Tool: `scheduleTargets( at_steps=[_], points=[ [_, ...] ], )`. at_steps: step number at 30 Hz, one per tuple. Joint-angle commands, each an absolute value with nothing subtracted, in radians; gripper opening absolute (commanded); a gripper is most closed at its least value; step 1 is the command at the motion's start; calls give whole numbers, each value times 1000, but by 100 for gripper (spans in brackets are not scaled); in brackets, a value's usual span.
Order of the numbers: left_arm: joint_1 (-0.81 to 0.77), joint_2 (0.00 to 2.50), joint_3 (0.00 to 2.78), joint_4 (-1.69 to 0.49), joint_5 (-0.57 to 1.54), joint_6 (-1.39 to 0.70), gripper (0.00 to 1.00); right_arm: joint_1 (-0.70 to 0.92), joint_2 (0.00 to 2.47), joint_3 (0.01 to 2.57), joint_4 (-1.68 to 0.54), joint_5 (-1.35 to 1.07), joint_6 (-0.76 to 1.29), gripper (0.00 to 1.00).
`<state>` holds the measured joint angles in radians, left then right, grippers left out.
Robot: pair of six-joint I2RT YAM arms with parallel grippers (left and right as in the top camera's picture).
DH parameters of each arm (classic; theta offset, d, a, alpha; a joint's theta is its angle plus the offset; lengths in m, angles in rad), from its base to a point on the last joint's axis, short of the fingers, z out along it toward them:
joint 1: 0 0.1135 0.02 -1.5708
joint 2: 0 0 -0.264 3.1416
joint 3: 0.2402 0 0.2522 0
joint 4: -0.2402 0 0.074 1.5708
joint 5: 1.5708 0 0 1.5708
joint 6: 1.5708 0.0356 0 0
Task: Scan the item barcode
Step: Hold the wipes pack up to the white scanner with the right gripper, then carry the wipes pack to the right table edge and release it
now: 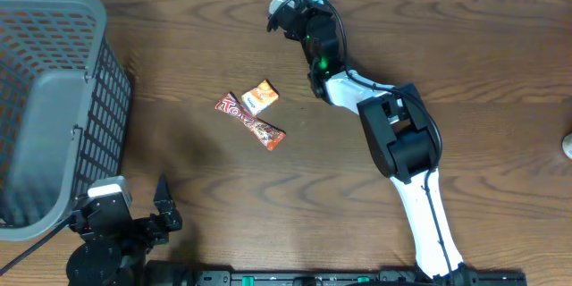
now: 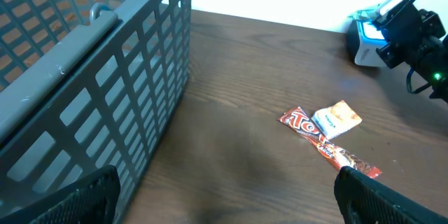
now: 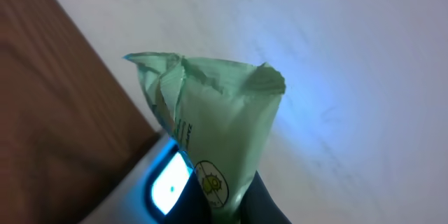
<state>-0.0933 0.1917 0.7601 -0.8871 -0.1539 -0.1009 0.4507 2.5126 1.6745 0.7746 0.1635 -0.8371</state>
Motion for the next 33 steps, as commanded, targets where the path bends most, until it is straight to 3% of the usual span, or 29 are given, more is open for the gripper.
scheduleTargets(
  at_steps=[1,15,19,26,33],
  points=[
    [-90,187,759,-886,-142,-102,98,452,2522,1683,737,144,-746,2],
    [-90,187,759,-886,-142,-102,98,472,2440,1683,641,249,-726,1],
    [-90,187,759,-886,-142,-102,98,485,2337,1683,433,240,-635,1],
    [-90,187,759,-886,-142,-102,98,483,2063,1683,-138,31,-326,1],
    [-90,187,759,-886,-142,-102,98,471,1834,1683,-471,36,-319,1]
  ],
)
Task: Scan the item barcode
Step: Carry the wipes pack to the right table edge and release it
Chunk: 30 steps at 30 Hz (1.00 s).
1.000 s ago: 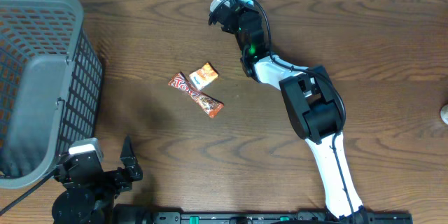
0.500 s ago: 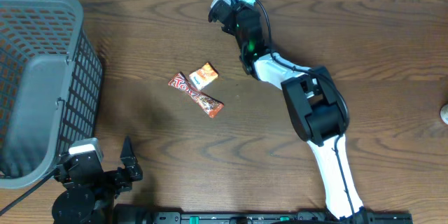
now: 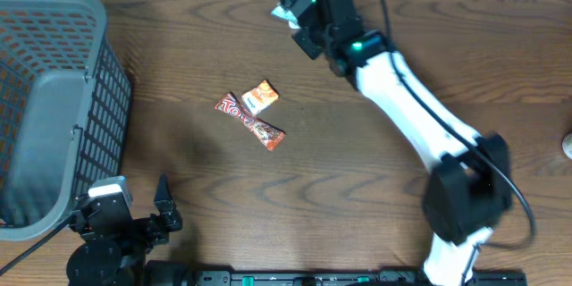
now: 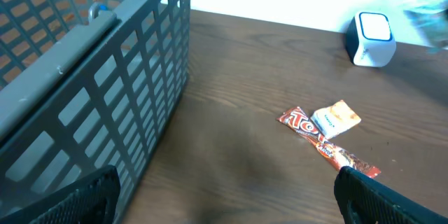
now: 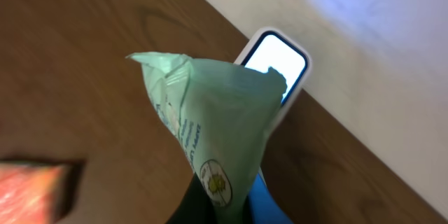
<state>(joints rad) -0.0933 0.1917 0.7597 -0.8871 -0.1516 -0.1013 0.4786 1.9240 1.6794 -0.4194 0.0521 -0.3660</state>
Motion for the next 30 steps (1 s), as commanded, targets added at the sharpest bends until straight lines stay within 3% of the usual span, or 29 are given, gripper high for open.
scheduleTargets(
  at_steps=[1,9,18,24,30],
  points=[
    [-90,187,759,-886,-142,-102,98,459,1802,1683,-525,60,-326,1],
    [-90,187,759,-886,-142,-102,98,255,1729,1680,-889,398,-393,1],
    [-90,187,759,-886,-142,-102,98,-153,1876,1617,-823,390,-244,1],
    [-90,187,759,-886,-142,-102,98,-319,2011,1615,-807,454,-145,1],
    [-90,187,759,-886,-142,-102,98,-408,2069,1615,-790,754,-14,1]
  ],
)
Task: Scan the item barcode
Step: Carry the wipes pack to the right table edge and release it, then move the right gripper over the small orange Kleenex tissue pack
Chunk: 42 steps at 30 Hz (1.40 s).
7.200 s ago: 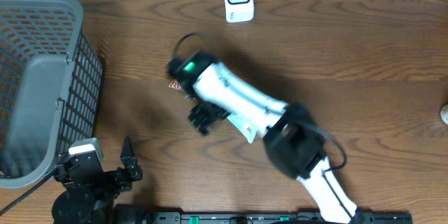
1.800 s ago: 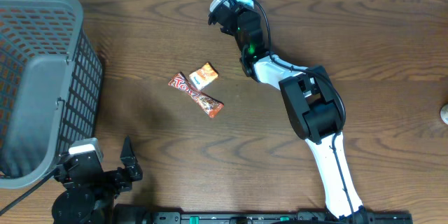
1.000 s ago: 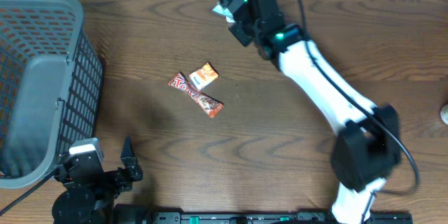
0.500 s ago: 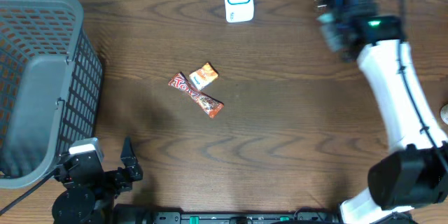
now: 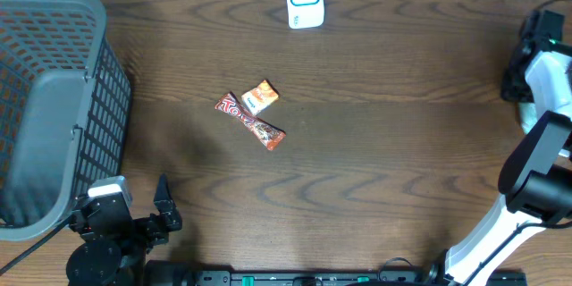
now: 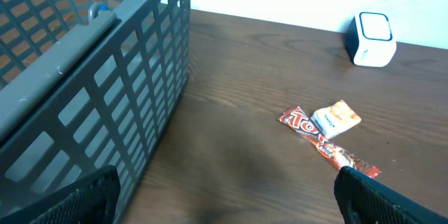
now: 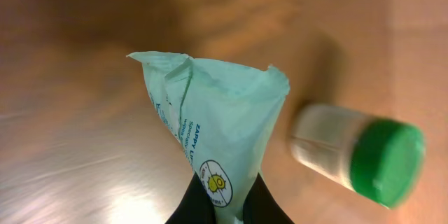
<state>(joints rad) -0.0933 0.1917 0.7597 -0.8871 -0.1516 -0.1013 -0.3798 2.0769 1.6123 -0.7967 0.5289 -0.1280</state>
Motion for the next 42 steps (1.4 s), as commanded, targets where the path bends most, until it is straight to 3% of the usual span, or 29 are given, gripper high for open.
scheduleTargets(
  at_steps=[1,3,5,6,17,20,27,29,31,32,33,42],
  points=[
    [-90,187,759,-886,-142,-102,98,-416,2064,1616,-788,786,13,1],
    [-90,187,759,-886,-142,-102,98,-427,2049,1616,-788,805,54,25],
    [-90,187,759,-886,-142,-102,98,-416,2017,1616,-792,720,66,63],
    [-90,187,759,-886,-142,-102,98,-402,2000,1616,-797,662,66,99],
    [-90,187,759,-886,-142,-102,98,-27,1864,1616,-859,-249,67,99],
    [-90,187,759,-886,-142,-102,98,92,1881,1615,-833,-401,66,99],
    [-90,187,759,-886,-142,-102,98,384,1982,1615,-694,-279,22,99],
    [-90,187,759,-886,-142,-102,98,446,2008,1615,-659,-250,22,84],
    [-90,187,759,-886,-142,-102,98,504,2025,1615,-617,-247,22,79],
    [-90,187,759,-886,-142,-102,98,534,2029,1615,-591,-244,22,85],
    [-90,187,759,-886,-142,-102,98,557,2031,1615,-570,-234,22,99],
    [-90,187,759,-886,-142,-102,98,685,2106,1615,-443,-44,21,99]
  ],
)
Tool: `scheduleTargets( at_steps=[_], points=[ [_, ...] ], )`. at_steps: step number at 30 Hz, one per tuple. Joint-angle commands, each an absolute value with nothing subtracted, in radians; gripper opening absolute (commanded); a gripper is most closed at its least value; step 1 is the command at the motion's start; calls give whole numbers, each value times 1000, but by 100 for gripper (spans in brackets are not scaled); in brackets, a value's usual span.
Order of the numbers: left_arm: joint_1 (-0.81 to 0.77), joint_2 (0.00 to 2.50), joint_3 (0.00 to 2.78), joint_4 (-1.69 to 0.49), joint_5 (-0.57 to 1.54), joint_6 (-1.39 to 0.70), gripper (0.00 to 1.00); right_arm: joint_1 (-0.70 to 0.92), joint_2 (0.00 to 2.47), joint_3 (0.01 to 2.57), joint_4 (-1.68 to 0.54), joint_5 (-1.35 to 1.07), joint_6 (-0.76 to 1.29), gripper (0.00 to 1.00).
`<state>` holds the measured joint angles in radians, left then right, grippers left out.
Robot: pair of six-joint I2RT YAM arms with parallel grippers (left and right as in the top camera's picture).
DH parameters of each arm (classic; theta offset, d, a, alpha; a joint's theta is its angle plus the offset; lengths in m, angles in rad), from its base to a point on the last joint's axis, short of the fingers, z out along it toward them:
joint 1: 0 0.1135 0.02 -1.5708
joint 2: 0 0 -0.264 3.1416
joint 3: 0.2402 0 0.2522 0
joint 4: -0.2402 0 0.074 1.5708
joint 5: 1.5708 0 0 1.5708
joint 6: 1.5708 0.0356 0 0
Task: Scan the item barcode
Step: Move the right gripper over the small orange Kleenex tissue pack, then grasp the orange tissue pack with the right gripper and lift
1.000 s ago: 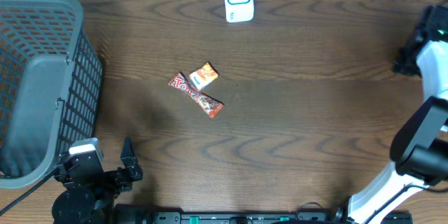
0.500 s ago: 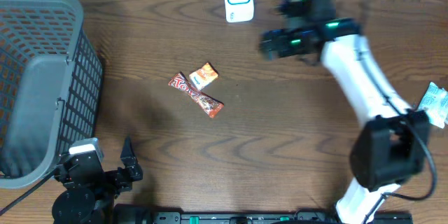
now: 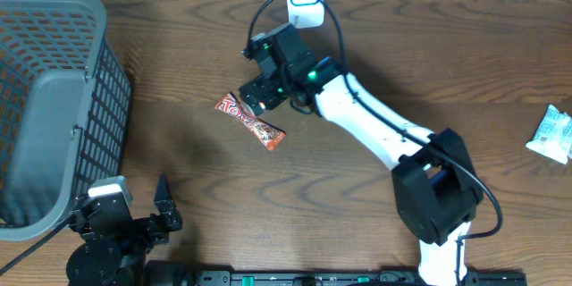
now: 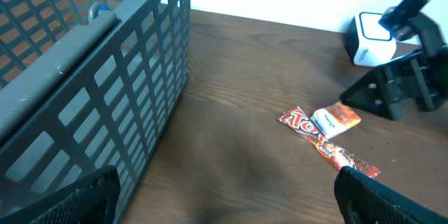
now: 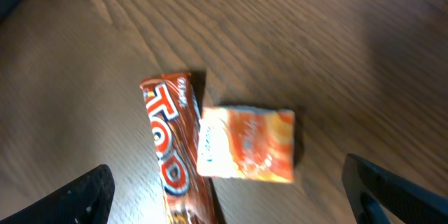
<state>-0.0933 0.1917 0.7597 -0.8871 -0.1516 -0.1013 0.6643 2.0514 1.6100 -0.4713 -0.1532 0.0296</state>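
Observation:
The white barcode scanner stands at the table's far edge. A pale green packet (image 3: 554, 134) lies near the right edge, apart from both arms. My right gripper (image 5: 238, 206) hangs open just above a small orange packet (image 5: 246, 143) that rests against a red candy bar (image 5: 171, 150). Neither touches its fingers (image 5: 87, 196). In the overhead view the right gripper (image 3: 264, 89) covers the orange packet. My left gripper (image 4: 224, 203) is open near the front edge, holding nothing.
A grey plastic basket (image 3: 54, 98) fills the left side of the table, close to the left arm. The right arm (image 3: 375, 134) stretches diagonally across the middle from its base at the front right.
My right gripper held the green packet at the far right beside a green-capped bottle. Now the packet lies there, and the gripper is open over the orange packet and red bar.
My right gripper held the green packet right at the scanner's lit face. Then it held it a little off the scanner, then at the table's far right. Now the packet lies there and the empty gripper is over the two snacks. The left arm never moved.

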Motion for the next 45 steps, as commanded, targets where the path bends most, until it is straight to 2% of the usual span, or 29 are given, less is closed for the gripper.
scheduleTargets(
  at_steps=[1,13,22,30,37,45],
  points=[
    [-90,187,759,-886,-142,-102,98,689,2122,1615,-425,-26,21,99],
    [-90,187,759,-886,-142,-102,98,691,2228,1615,-305,-17,29,99],
    [-90,187,759,-886,-142,-102,98,691,2291,1615,-350,-69,33,99],
    [-90,187,759,-886,-142,-102,98,656,2287,1629,-407,-24,88,67],
    [-90,187,759,-886,-142,-102,98,593,2237,1678,-552,-28,146,65],
    [-90,187,759,-886,-142,-102,98,524,2141,1697,-867,-28,306,55]
  ],
)
